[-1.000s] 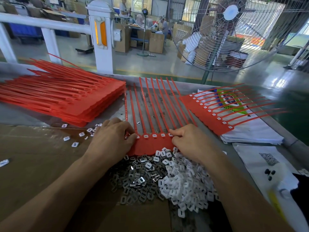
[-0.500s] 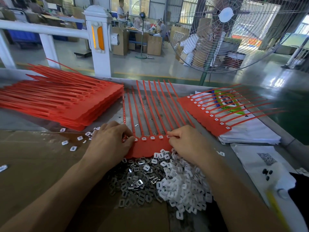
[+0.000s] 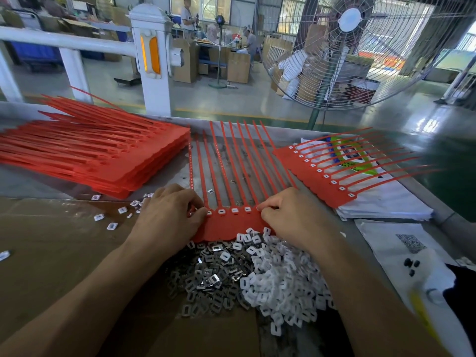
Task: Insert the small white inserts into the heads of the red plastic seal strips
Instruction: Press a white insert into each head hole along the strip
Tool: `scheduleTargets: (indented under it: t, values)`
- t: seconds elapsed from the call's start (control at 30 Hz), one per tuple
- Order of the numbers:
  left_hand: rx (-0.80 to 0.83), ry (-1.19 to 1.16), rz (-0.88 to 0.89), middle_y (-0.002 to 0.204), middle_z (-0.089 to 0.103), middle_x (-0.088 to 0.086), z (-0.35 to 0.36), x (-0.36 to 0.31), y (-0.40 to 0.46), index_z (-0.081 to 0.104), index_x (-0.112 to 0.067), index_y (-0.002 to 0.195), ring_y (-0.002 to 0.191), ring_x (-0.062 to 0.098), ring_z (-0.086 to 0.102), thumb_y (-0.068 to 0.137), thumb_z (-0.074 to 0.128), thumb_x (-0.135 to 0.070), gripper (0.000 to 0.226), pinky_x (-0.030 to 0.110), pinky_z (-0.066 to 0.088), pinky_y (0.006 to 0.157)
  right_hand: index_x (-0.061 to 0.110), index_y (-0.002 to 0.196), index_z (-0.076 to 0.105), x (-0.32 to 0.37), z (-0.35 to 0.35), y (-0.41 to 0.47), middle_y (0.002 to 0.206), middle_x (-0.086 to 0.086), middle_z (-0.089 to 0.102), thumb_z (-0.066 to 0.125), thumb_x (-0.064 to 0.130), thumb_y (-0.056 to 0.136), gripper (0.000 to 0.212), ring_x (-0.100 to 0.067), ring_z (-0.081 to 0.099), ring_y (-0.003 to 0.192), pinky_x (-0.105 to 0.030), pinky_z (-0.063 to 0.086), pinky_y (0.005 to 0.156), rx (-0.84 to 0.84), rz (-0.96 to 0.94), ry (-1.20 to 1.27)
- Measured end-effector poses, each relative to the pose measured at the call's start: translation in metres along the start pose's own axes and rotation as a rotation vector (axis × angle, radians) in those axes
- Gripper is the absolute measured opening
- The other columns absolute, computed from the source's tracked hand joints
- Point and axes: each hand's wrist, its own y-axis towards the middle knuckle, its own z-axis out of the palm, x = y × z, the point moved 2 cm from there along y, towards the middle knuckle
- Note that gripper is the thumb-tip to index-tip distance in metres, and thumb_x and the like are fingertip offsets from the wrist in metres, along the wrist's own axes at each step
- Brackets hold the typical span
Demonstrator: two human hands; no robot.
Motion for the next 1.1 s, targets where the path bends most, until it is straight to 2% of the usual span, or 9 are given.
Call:
scheduleTargets:
  t: [0.07, 0.2, 0.4, 0.57, 0.83, 0.9, 0.97, 1.03, 1.1]
  values:
    - [0.004, 0.004, -0.002, 0.103, 0.056, -0.011, 0.0, 0.0, 0.0, 0.069, -0.037, 0.094, 0.106, 0.015, 0.05, 0.09, 0.064, -0.048, 0.012, 0.046, 0.042, 0.101, 0.007, 0.104, 0.076, 0.001, 0.0, 0.0, 0.057, -0.014, 0.059, 0.052, 0.017, 0.095, 0.028, -0.012, 0.034, 0.042, -0.017, 0.023, 0.034, 0.015, -0.005, 0.0]
    - [0.013, 0.017, -0.005, 0.105, 0.055, -0.011, -0.001, 0.0, 0.0, 0.069, -0.037, 0.096, 0.107, 0.014, 0.049, 0.09, 0.064, -0.049, 0.014, 0.045, 0.041, 0.101, 0.011, 0.103, 0.078, -0.002, 0.002, 0.0, 0.049, 0.002, 0.05, 0.051, 0.019, 0.096, 0.029, -0.013, 0.034, 0.041, -0.017, 0.024, 0.033, 0.031, 0.03, 0.039]
    - [0.007, 0.011, -0.005, 0.104, 0.056, -0.01, -0.002, -0.001, -0.001, 0.069, -0.036, 0.096, 0.107, 0.016, 0.05, 0.09, 0.065, -0.047, 0.014, 0.045, 0.041, 0.1, 0.003, 0.109, 0.072, -0.004, 0.007, 0.002, 0.055, -0.002, 0.054, 0.051, 0.018, 0.096, 0.029, -0.015, 0.04, 0.049, -0.023, 0.027, 0.042, 0.034, 0.056, 0.096]
    - [-0.001, -0.002, -0.008, 0.102, 0.057, -0.01, -0.001, -0.001, 0.0, 0.071, -0.035, 0.094, 0.107, 0.017, 0.051, 0.089, 0.067, -0.045, 0.011, 0.045, 0.042, 0.1, 0.03, 0.114, 0.077, -0.008, 0.006, 0.002, 0.054, 0.007, 0.068, 0.053, 0.021, 0.1, 0.029, -0.013, 0.056, 0.05, -0.02, 0.036, 0.043, 0.046, 0.045, 0.195]
    - [0.027, -0.015, -0.02, 0.106, 0.054, -0.011, -0.002, 0.0, 0.0, 0.071, -0.036, 0.094, 0.109, 0.016, 0.052, 0.087, 0.068, -0.05, 0.016, 0.048, 0.043, 0.102, 0.029, 0.127, 0.072, -0.013, 0.012, 0.006, 0.053, 0.007, 0.068, 0.054, 0.022, 0.099, 0.034, -0.013, 0.056, 0.049, -0.018, 0.037, 0.039, 0.074, 0.027, 0.226]
    - [0.02, -0.034, -0.025, 0.106, 0.054, -0.01, -0.002, 0.0, 0.001, 0.071, -0.036, 0.091, 0.107, 0.016, 0.053, 0.086, 0.069, -0.049, 0.014, 0.047, 0.043, 0.102, 0.029, 0.129, 0.071, -0.012, 0.014, 0.008, 0.06, 0.007, 0.072, 0.053, 0.023, 0.099, 0.036, -0.018, 0.059, 0.051, -0.019, 0.042, 0.043, 0.084, 0.012, 0.213]
    - [0.021, -0.043, -0.034, 0.108, 0.053, -0.01, -0.003, -0.001, 0.0, 0.069, -0.037, 0.089, 0.106, 0.016, 0.054, 0.085, 0.07, -0.049, 0.013, 0.047, 0.044, 0.102, 0.03, 0.131, 0.07, -0.01, 0.015, 0.008, 0.07, 0.007, 0.076, 0.053, 0.024, 0.099, 0.036, -0.023, 0.071, 0.06, -0.023, 0.059, 0.058, 0.103, 0.001, 0.211]
    - [0.027, -0.038, -0.045, 0.11, 0.052, -0.01, -0.003, -0.001, 0.001, 0.07, -0.035, 0.09, 0.107, 0.015, 0.053, 0.085, 0.071, -0.05, 0.015, 0.048, 0.044, 0.102, 0.029, 0.129, 0.071, -0.01, 0.016, 0.008, 0.08, 0.011, 0.076, 0.055, 0.026, 0.1, 0.033, -0.014, 0.075, 0.069, -0.035, 0.064, 0.07, 0.092, -0.015, 0.204]
    - [0.028, -0.033, -0.054, 0.111, 0.052, -0.01, -0.002, -0.001, 0.001, 0.07, -0.034, 0.091, 0.107, 0.016, 0.053, 0.084, 0.071, -0.05, 0.017, 0.047, 0.044, 0.102, 0.03, 0.125, 0.074, -0.009, 0.015, 0.009, 0.082, 0.019, 0.07, 0.06, 0.03, 0.1, 0.028, 0.005, 0.068, 0.065, -0.022, 0.055, 0.061, 0.061, -0.049, 0.182]
